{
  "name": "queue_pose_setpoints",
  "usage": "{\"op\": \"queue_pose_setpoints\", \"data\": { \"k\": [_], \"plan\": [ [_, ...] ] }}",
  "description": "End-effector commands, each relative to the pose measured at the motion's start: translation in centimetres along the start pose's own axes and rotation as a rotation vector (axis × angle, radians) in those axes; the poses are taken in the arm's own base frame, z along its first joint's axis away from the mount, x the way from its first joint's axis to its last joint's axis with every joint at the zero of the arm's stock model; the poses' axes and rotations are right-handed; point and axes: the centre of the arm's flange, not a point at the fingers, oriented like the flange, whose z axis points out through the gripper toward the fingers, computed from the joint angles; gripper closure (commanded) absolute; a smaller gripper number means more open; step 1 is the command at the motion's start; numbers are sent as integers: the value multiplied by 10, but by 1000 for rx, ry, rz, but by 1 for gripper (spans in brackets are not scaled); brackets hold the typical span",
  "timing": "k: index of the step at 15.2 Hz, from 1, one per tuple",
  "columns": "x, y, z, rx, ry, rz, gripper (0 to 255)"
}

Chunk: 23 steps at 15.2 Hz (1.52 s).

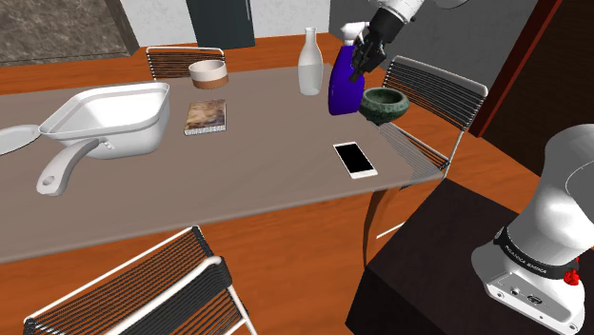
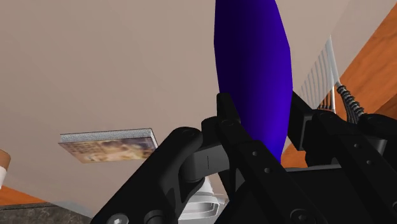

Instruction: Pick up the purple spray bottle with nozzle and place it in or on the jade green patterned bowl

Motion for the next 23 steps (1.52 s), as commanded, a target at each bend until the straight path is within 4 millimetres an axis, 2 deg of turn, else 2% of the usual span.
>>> {"op": "queue_pose_setpoints", "data": {
  "k": [1, 15, 23],
  "plan": [
    [5, 0, -9, 0, 0, 0, 255],
    [43, 0, -68, 0, 0, 0, 255],
    [-43, 34, -120, 0, 0, 0, 255]
  ]
}}
